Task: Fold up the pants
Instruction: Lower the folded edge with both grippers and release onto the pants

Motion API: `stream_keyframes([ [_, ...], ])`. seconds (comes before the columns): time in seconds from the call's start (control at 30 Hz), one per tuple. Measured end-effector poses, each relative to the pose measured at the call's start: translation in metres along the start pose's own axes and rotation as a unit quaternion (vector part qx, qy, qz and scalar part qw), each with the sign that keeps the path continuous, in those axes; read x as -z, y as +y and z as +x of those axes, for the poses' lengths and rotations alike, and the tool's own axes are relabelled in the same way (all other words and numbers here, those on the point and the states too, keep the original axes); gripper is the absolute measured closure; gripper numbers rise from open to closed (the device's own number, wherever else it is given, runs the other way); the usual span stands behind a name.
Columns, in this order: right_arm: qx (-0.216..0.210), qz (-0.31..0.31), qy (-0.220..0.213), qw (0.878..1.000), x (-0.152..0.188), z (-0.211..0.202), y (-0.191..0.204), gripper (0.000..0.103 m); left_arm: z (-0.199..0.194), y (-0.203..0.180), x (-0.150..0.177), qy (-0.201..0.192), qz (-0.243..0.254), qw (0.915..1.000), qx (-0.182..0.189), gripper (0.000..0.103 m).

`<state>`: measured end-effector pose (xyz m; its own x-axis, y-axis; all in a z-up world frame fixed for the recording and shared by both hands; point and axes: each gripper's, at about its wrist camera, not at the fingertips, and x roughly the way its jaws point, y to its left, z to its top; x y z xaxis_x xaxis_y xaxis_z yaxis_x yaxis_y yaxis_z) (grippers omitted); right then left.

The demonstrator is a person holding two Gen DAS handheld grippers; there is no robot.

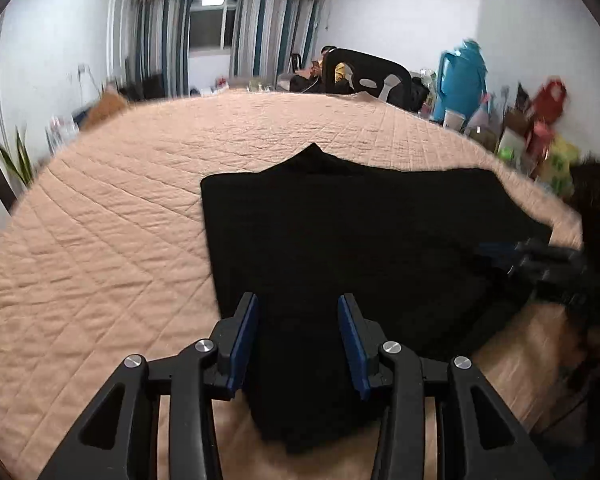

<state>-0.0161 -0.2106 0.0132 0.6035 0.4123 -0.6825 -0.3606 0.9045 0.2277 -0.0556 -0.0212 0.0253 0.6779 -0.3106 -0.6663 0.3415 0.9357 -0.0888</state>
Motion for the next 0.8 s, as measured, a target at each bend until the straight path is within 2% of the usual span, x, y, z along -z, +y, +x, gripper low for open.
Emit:
stream_keyframes([
  [0.07, 0.000, -0.007, -0.007, 1.000, 0.007, -0.007, -0.002, 0.085, -0.007, -0.002, 0.007, -0.010, 0.006, 0.9999, -0.007, 0.059],
  [0.3, -0.003, -0.005, -0.026, 1.000, 0.018, -0.017, -0.013, 0.084, -0.011, 0.006, 0.009, -0.028, -0.023, 0.9993, 0.006, 0.059],
  [0.43, 0.019, 0.006, -0.033, 0.999, 0.019, -0.027, -0.022, 0.084, -0.011, 0.004, 0.009, -0.032, -0.027, 0.9991, 0.011, 0.059],
  [0.5, 0.031, 0.021, -0.041, 0.998, 0.021, -0.034, -0.035, 0.084, -0.010, 0.006, 0.009, -0.035, -0.032, 0.9987, 0.016, 0.059],
  [0.6, 0.025, 0.062, -0.058, 0.996, 0.025, -0.050, -0.058, 0.084, -0.012, 0.006, 0.011, -0.039, -0.037, 0.9984, 0.016, 0.059],
  [0.7, 0.108, 0.085, -0.059, 0.989, 0.031, -0.064, -0.080, 0.084, -0.013, 0.005, 0.013, -0.044, -0.037, 0.9983, 0.014, 0.059],
  [0.73, 0.117, 0.101, -0.063, 0.986, 0.034, -0.070, -0.089, 0.083, -0.013, 0.005, 0.014, -0.045, -0.038, 0.9982, 0.014, 0.059],
  [0.8, 0.081, 0.149, -0.085, 0.982, 0.041, -0.086, -0.105, 0.083, -0.014, 0.007, 0.013, -0.043, -0.045, 0.9980, 0.014, 0.059],
])
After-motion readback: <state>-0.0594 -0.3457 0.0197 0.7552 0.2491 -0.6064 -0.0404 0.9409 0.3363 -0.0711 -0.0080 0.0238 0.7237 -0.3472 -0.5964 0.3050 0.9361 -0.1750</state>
